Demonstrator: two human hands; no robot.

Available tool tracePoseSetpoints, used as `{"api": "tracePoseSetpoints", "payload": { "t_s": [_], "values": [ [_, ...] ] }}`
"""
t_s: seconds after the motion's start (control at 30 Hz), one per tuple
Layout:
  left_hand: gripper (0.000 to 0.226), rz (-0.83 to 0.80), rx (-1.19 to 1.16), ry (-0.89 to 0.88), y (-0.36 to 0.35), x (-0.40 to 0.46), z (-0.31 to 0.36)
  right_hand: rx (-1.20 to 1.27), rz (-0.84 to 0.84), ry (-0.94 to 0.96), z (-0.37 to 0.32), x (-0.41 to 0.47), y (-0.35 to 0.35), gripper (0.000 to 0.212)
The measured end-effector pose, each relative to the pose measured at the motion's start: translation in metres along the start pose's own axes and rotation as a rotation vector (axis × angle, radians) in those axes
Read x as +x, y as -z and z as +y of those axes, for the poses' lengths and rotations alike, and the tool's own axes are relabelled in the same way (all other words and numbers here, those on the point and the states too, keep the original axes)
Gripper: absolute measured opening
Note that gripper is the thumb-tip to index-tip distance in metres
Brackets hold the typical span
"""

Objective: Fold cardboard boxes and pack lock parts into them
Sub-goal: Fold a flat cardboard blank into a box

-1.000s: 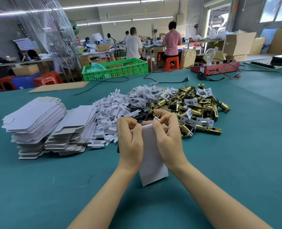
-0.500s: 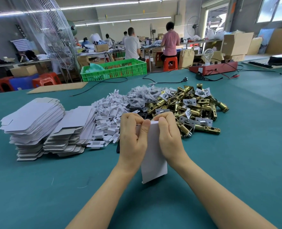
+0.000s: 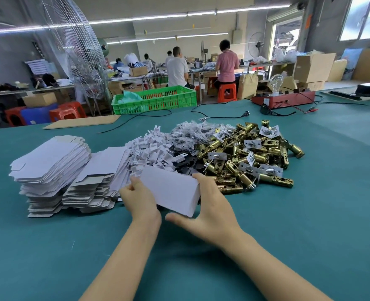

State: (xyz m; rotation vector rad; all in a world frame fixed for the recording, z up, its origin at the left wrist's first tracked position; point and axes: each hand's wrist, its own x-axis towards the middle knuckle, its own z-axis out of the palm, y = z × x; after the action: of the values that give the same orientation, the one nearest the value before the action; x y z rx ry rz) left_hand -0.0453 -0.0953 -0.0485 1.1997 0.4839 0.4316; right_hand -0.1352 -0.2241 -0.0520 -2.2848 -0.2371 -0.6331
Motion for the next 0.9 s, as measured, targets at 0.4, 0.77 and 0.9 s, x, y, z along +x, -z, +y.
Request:
{"api": "tracePoseSetpoints", "payload": {
  "t_s": [0.4,0.77,0.9],
  "values": [
    [0.095,-0.783,0.614,-0.715,0.016,-0.018,-0.011,0.694,0.214,-0.129,0.021,0.010,0.013,0.065],
    [0.071,-0.655,0.679,-0.933,0.017,-0.059,-0.026,0.332,0.355,-0.118,0.003,0.003,0.008,0.086],
    [0.086,-0.572,0.651,-0.873,0.019,-0.061,-0.029,0.197,0.332,-0.100,-0.010,-0.005,-0.001,0.097]
  ]
}}
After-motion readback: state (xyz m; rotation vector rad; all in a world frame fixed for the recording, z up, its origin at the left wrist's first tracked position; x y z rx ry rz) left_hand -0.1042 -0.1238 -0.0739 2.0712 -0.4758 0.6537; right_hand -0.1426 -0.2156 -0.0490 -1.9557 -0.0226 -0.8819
